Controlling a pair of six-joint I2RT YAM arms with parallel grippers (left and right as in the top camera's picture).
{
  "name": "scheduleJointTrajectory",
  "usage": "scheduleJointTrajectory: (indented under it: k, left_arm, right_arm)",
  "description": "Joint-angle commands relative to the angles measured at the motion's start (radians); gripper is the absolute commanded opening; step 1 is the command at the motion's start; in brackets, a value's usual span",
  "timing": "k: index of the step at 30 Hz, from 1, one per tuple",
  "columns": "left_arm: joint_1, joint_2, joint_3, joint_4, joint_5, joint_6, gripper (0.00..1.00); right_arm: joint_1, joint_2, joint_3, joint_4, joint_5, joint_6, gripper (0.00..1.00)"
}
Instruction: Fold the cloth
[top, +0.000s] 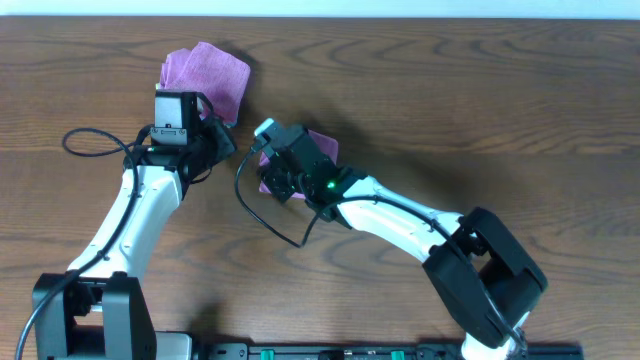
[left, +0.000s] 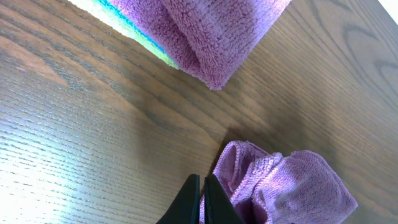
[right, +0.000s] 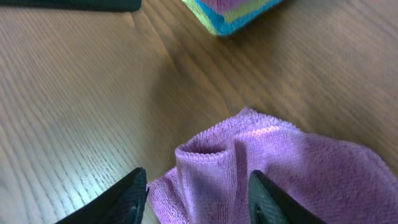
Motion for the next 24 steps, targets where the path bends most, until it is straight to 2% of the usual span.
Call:
scheduleJointTrajectory:
  k: [1, 6, 19, 24]
  left_arm:
    - [0.007, -0.021, 0.023, -0.003, 0.001, 0.013, 0.06]
    - [0.007, -0.031, 0.023, 0.003, 0.0, 0.006, 0.06]
    - [0.05, -0.109, 0.034, 0.012, -0.004, 0.006, 0.06]
    - [0.085, -0.119, 0.034, 0.011, 0.002, 0.006, 0.06]
  right_arm:
    - [0.005, 0.003, 0.047, -0.018, -0.013, 0.013, 0.55]
    - [0.005, 0.014, 0.048, -0.056, -0.013, 0.013, 0.53]
    - [0.016, 0.112, 0.048, -0.007, -0.108, 0.059, 0.45]
    - [0.04, 0.112, 0.048, -0.011, -0.139, 0.067, 0.46]
